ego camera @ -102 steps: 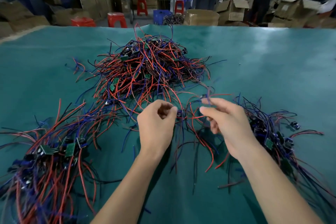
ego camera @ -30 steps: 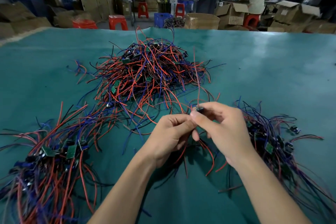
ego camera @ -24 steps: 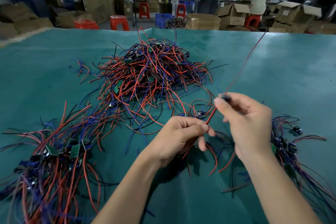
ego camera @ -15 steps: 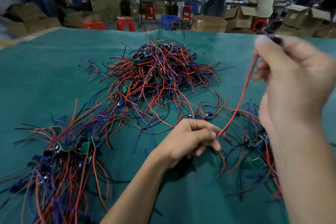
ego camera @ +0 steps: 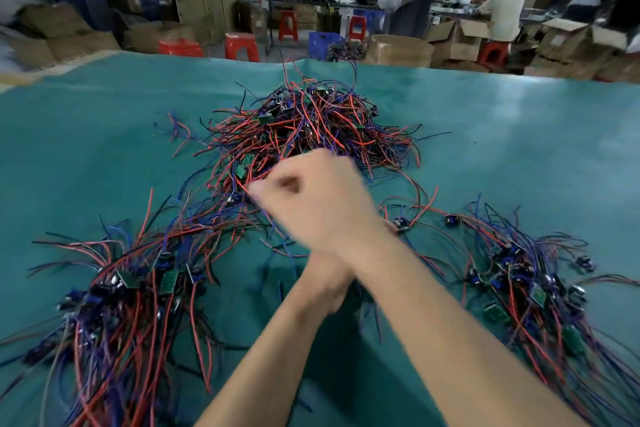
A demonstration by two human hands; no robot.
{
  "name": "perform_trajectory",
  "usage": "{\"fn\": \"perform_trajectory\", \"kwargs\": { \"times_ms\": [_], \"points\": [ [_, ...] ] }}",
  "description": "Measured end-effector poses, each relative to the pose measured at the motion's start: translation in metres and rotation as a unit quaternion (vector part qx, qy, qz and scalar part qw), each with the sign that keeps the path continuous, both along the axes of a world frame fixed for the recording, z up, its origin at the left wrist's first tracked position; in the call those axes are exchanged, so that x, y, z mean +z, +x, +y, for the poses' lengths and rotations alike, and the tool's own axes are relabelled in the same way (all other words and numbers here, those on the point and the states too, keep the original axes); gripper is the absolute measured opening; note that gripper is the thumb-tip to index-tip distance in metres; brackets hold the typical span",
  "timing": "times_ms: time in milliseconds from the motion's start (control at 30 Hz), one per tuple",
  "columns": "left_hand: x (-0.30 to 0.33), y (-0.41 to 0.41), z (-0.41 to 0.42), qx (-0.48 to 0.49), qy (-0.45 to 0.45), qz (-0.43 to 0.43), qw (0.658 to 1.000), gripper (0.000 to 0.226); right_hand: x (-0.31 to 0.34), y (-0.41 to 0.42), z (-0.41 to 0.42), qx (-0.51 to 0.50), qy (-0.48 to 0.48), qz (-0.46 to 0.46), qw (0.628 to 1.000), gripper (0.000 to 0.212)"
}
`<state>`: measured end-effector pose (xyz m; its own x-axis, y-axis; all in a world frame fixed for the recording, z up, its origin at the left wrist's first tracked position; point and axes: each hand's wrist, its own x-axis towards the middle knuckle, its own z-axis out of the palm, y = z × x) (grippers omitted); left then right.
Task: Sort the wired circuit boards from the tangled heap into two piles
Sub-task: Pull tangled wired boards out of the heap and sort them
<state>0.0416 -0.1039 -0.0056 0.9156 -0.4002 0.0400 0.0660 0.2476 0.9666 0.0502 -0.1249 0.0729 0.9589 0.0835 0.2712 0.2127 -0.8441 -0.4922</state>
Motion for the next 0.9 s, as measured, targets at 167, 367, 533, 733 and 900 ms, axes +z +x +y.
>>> {"fn": "perform_trajectory", "kwargs": {
  "times_ms": [167,367,533,733,900],
  "points": [
    [-0.001,0.006,0.001,0.117,0.062,0.005,0.991,0.028,-0.028,-0.011,-0.104,-0.243,-0.006,-0.006,0.97,0.017],
    [-0.007,0.005,-0.001,0.11,0.167,-0.039,0.979,0.019,-0.073,-0.015,-0.137,-0.246,-0.007,0.042,0.968,0.022],
    [-0.006,0.004,0.001,0.1,0.146,-0.024,0.984,0.019,-0.073,-0.022,-0.146,-0.24,0.144,-0.034,0.96,0.01],
    [-0.003,0.0,0.001,0.089,0.133,-0.016,0.987,0.018,-0.044,-0.032,-0.154,-0.165,0.614,-0.108,0.764,0.012],
    [-0.001,0.001,0.005,0.093,0.106,0.008,0.99,0.019,-0.022,-0.044,-0.158,-0.058,0.795,-0.022,0.603,0.01]
  ]
}}
